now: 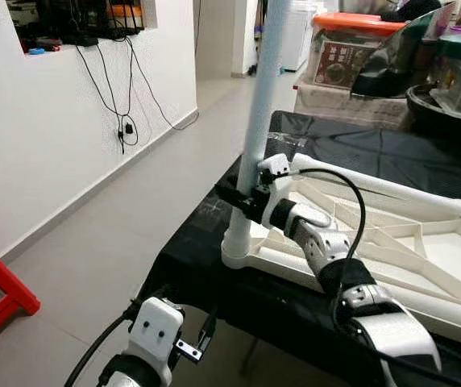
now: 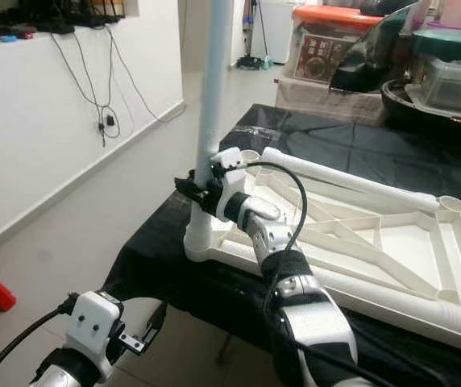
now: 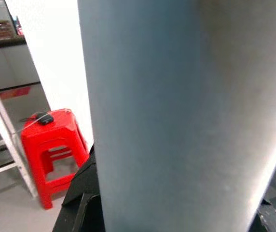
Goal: Building children table
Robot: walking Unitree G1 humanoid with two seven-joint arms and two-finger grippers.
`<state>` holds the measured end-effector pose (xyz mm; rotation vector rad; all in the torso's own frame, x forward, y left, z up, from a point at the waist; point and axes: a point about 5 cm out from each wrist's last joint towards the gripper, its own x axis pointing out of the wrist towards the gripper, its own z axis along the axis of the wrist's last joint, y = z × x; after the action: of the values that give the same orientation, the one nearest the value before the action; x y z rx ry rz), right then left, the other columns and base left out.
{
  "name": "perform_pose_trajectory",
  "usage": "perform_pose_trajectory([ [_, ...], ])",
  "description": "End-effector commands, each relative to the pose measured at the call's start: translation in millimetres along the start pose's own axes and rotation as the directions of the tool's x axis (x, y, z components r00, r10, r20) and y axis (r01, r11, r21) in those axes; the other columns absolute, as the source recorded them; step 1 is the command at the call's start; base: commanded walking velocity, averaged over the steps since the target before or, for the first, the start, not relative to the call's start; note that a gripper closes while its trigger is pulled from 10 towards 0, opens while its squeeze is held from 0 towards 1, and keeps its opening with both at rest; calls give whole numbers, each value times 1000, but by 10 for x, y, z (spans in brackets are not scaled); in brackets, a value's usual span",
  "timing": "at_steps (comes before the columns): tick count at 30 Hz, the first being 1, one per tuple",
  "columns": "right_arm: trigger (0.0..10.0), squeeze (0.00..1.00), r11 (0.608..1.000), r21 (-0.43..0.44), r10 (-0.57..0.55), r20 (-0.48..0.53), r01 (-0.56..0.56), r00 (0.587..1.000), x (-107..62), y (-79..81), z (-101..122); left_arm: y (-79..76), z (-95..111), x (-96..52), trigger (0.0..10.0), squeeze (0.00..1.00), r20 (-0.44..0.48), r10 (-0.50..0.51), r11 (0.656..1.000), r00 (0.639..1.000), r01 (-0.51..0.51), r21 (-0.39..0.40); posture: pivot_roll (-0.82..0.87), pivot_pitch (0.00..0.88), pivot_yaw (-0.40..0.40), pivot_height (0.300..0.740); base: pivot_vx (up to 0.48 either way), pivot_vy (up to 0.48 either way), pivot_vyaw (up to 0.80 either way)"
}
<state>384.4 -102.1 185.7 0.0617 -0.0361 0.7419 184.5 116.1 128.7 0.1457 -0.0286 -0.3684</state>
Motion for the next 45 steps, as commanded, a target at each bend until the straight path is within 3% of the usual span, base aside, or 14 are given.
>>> perform_pose_trajectory([
  [1, 0, 0, 996, -49, -75, 2, 75, 997, -90, -81, -40, -13, -45, 1, 10000, 0, -17, -8, 1000, 1000, 8, 0, 237, 22, -53, 740, 0, 0, 0],
  [7, 0, 0, 998, -19, 61, 2, -61, 998, -122, 79, -149, -7, -43, -4, 10000, 0, -18, -6, 1000, 1000, 6, 0, 239, 26, -52, 740, 0, 0, 0],
  [10, 0, 0, 976, -10, 217, -2, -217, 976, -114, 262, -213, -5, -37, -14, 10000, 0, -18, -6, 1000, 1000, 6, 0, 237, 32, -52, 740, 0, 0, 0],
  [12, 0, 0, 976, -10, 217, -2, -217, 976, -114, 262, -213, -5, -37, -14, 10000, 0, -18, -6, 1000, 1000, 6, 0, 237, 32, -52, 740, 0, 0, 0],
  [15, 0, 0, 935, 4, 354, -41, -354, 934, -52, 386, -256, -18, -16, -31, 10000, 0, -15, -9, 1000, 1000, 9, -1, 245, 47, -58, 740, 0, 0, 0],
  [17, 0, 0, 935, 4, 354, -41, -354, 934, -52, 386, -256, -18, -16, -31, 10000, 0, -15, -9, 1000, 1000, 9, -1, 245, 47, -58, 740, 0, 0, 0],
  [20, 0, 0, 886, -8, 460, -120, -464, 880, 57, 457, -246, -56, 38, -74, 10000, 0, -10, -9, 1000, 1000, 9, -5, 259, 88, -76, 740, 0, 0, 0],
  [24, 0, 0, 865, 1, 497, -142, -502, 856, 105, 481, -212, -83, 65, -102, 10000, 0, -8, -11, 1000, 1000, 11, -4, 263, 105, -85, 740, 0, 0, 0],
  [29, 0, 0, 757, 72, 649, -194, -649, 736, 178, 581, -119, -172, 167, -201, 10000, 0, -4, -14, 1000, 1000, 14, -16, 278, 157, -104, 740, 0, 0, 0],
  [33, 0, 0, 739, 69, 667, -208, -670, 715, 190, 608, -118, -179, 183, -212, 10000, 0, -2, -14, 1000, 1000, 14, -17, 281, 164, -107, 740, 0, 0, 0],
  [36, 0, 0, 688, 96, 721, -204, -719, 662, 200, 669, -112, -192, 219, -240, 10000, 0, -2, -14, 1000, 1000, 14, -22, 285, 172, -107, 740, 0, 0, 0],
  [40, 0, 0, 645, 125, 763, -159, -754, 626, 173, 678, -104, -196, 225, -250, 10000, 0, -5, -17, 1000, 1000, 16, -23, 285, 171, -104, 740, 0, 0, 0],
  [43, 0, 0, 643, 122, 765, -148, -756, 627, 170, 679, -111, -202, 234, -251, 10000, 0, -6, -19, 1000, 1000, 19, -24, 286, 172, -101, 740, 0, 0, 0],
  [45, 0, 0, 623, 102, 779, -160, -775, 606, 164, 686, -112, -215, 271, -255, 10000, 0, -4, -22, 999, 1000, 22, -26, 293, 177, -102, 740, 0, 0, 0],
])
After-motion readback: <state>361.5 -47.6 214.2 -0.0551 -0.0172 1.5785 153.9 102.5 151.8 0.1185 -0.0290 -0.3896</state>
